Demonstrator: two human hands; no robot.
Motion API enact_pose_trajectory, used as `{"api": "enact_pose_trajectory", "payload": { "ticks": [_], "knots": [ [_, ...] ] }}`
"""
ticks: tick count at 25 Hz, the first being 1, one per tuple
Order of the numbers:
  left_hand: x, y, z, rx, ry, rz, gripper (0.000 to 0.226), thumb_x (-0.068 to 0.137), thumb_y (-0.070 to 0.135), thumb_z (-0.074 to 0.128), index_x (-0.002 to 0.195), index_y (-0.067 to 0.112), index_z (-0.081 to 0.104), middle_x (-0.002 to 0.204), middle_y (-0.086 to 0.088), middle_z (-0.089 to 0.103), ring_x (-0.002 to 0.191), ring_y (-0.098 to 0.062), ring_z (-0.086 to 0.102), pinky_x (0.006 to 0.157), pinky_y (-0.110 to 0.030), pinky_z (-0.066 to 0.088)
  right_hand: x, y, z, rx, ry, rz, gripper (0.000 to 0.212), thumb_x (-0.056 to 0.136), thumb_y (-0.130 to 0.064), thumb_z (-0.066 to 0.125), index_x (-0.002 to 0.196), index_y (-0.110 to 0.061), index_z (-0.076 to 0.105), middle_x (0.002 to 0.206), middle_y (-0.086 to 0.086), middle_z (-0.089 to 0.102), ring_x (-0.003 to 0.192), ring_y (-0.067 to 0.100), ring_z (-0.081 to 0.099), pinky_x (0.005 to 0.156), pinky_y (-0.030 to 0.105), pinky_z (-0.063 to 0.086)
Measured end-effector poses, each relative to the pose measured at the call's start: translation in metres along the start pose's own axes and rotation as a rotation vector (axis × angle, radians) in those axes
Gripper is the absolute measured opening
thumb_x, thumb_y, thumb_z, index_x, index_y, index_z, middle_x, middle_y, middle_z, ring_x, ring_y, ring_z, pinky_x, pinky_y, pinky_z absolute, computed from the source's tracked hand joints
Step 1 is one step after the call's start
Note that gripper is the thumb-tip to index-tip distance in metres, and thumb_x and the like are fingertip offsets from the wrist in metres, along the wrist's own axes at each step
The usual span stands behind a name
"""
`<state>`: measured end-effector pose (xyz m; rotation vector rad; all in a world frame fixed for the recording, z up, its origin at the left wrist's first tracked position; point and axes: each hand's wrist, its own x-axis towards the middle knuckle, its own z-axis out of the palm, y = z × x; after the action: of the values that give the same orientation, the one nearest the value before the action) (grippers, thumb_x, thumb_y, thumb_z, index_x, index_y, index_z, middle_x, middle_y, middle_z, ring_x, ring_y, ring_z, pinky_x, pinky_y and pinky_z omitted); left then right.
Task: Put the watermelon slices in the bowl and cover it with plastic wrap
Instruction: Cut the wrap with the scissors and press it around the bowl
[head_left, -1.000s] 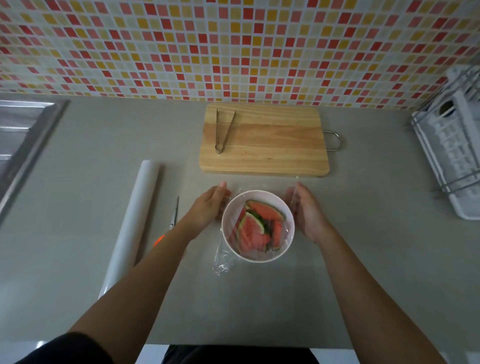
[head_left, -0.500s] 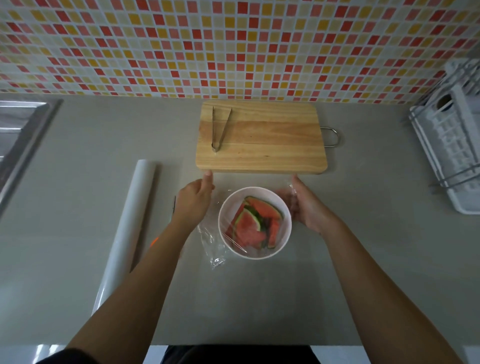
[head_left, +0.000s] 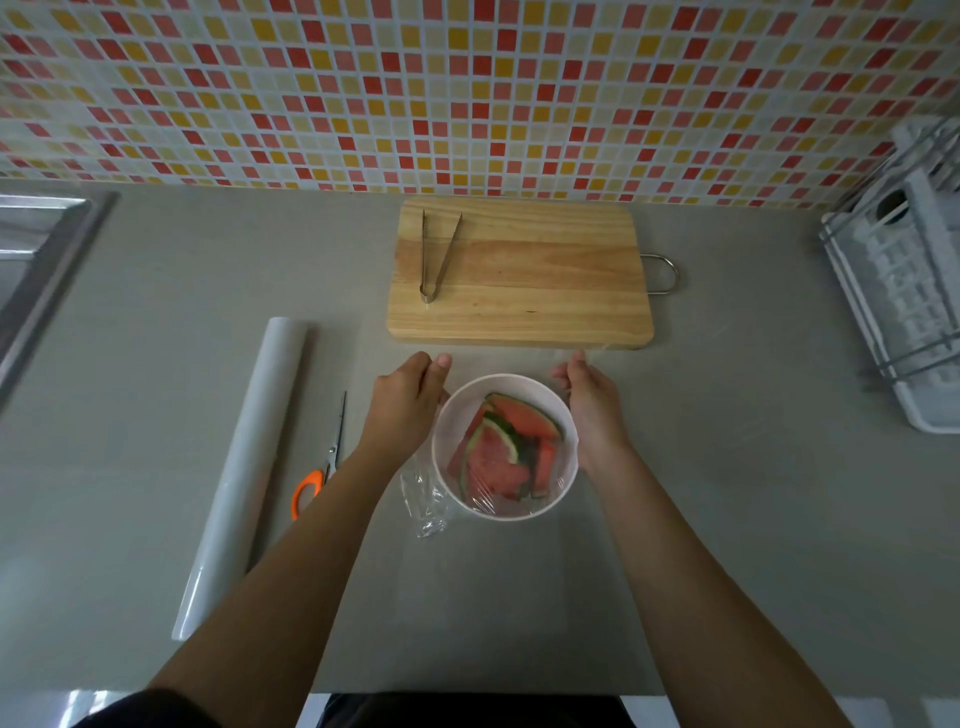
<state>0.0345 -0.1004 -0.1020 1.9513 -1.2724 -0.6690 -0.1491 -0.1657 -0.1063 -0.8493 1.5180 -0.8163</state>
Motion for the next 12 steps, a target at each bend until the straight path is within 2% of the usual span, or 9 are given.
{"api": "enact_pose_trajectory", "payload": {
  "ticks": [3, 8, 12],
  "knots": [
    [-0.0027, -0.0029, 0.002, -0.065, 0.025, -0.043, 0.041, 0.098, 0.033, 0.044, 0.06, 0.018, 0.039, 0.057, 0.012, 0.061, 0.055, 0.012, 0.055, 0.053, -0.004, 0.034, 0.0004, 0.0009, -0.0015, -0.052, -0.011, -0.004, 0.039, 0.093, -0.043, 0.044, 0.067, -0.023, 0.063, 0.073, -0.003, 0.06, 0.074, 0.016, 0.057, 0.073, 0.031, 0.046],
    [-0.0049, -0.0034, 0.0052, -0.089, 0.073, -0.088, 0.042, 0.098, 0.032, 0.046, 0.06, 0.016, 0.038, 0.055, 0.01, 0.06, 0.054, 0.012, 0.055, 0.051, -0.004, 0.034, 0.0044, -0.0062, -0.0062, -0.029, -0.033, 0.088, 0.032, 0.09, -0.037, 0.053, 0.067, -0.023, 0.069, 0.078, -0.007, 0.063, 0.08, 0.016, 0.059, 0.079, 0.036, 0.049],
    [-0.0066, -0.0035, 0.0096, -0.11, 0.091, -0.124, 0.042, 0.097, 0.032, 0.048, 0.06, 0.015, 0.039, 0.055, 0.007, 0.059, 0.052, 0.011, 0.055, 0.05, -0.005, 0.034, 0.0047, -0.0037, -0.0002, -0.024, 0.053, 0.064, 0.025, 0.091, -0.032, 0.051, 0.079, -0.023, 0.071, 0.084, -0.013, 0.064, 0.081, 0.004, 0.058, 0.08, 0.026, 0.045]
  ]
}}
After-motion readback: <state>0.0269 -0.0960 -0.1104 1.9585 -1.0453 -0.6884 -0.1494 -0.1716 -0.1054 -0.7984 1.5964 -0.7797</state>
